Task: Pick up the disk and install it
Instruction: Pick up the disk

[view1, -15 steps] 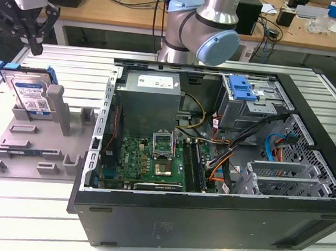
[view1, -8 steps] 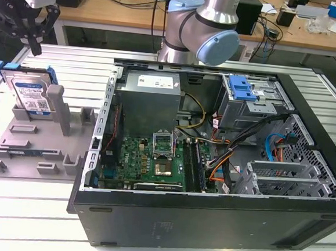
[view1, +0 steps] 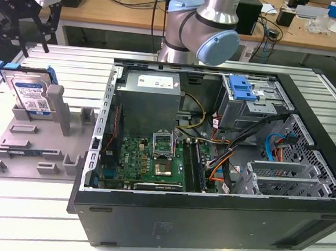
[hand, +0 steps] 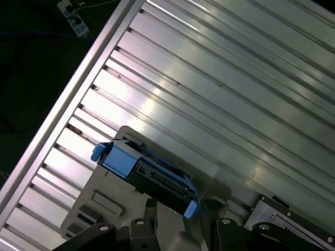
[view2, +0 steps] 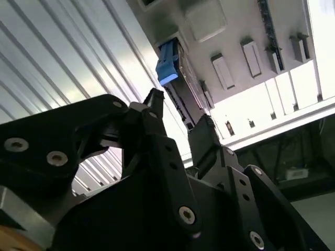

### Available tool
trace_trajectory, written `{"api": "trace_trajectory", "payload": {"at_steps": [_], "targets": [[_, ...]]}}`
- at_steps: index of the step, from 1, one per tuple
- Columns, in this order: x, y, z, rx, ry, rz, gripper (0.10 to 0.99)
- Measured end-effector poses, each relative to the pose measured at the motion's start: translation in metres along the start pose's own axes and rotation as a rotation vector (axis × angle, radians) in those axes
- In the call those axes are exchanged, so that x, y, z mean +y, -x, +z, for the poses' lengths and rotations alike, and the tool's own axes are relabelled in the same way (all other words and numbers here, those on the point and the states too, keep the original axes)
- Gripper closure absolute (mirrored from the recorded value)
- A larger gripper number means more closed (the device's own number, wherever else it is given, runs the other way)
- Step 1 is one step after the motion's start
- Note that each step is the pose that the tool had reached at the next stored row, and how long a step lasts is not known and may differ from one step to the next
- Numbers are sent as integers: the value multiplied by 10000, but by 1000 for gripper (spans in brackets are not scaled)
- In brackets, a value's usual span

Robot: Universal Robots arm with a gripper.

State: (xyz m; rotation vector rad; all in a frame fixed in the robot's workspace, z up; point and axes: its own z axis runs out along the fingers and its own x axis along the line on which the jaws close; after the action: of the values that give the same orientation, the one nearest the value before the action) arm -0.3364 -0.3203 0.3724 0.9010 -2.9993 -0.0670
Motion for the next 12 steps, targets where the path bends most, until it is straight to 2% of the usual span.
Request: {"api": "trace_trajectory", "payload": {"at_steps": [1,9,12], "targets": [[0,0,0,8,1,-185,604],[0,0,0,110,9,-2522,604],[0,0,2,134,10,-3066,604]]}}
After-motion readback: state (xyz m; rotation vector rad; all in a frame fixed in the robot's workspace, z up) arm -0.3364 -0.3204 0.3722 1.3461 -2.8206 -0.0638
